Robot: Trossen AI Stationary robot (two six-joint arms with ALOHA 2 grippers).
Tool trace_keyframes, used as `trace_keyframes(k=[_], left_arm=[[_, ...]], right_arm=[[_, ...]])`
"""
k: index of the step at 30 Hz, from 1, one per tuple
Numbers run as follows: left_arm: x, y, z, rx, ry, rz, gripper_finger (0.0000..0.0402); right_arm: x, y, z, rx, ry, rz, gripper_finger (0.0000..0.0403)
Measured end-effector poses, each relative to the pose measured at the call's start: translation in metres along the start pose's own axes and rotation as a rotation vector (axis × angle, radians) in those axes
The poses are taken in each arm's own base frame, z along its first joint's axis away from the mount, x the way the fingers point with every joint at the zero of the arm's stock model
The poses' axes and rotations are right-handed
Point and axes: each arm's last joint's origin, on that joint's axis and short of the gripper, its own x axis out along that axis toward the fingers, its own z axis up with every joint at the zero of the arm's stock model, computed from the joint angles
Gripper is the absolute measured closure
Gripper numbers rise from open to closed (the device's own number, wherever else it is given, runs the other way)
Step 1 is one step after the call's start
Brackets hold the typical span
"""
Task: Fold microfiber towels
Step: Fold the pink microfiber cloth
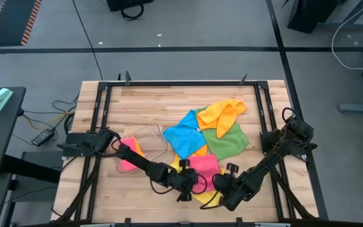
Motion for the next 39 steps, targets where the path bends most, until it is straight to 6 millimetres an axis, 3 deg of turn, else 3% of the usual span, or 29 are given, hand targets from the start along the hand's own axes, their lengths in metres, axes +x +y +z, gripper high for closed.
trace_keyframes(k=[5, 11, 16, 20, 23, 28, 35, 39], left_arm=[[0.000, 0.000, 0.000, 0.000, 0.000, 0.000, 0.0322], [0.000, 0.000, 0.000, 0.001, 0.000, 0.000, 0.0315], [0.000, 0.000, 0.000, 0.001, 0.002, 0.001, 0.0321], [0.000, 0.000, -0.001, -0.003, 0.004, 0.000, 0.0323], [0.000, 0.000, -0.001, -0.014, 0.008, -0.003, 0.0321], [0.000, 0.000, -0.002, -0.012, 0.020, -0.012, 0.0315], [0.000, -0.002, -0.002, -0.012, 0.039, -0.066, 0.0325], [-0.001, -0.003, -0.002, -0.015, 0.041, -0.071, 0.0324]], right_arm=[[0.003, -0.007, 0.006, -0.097, 0.010, -0.038, 0.0360], [0.007, -0.023, 0.016, -0.260, 0.003, -0.162, 0.0364], [0.009, -0.028, 0.021, -0.540, 0.031, -0.181, 0.0364], [-0.006, -0.033, 0.016, -0.708, 0.113, -0.224, 0.0364], [-0.027, -0.032, 0.015, -0.741, 0.145, -0.196, 0.0364], [-0.059, -0.021, 0.012, -0.657, 0.049, -0.035, 0.0364], [-0.064, 0.010, 0.006, -0.583, -0.126, 0.133, 0.0360], [-0.059, 0.023, 0.010, -0.595, -0.248, 0.144, 0.0335]])
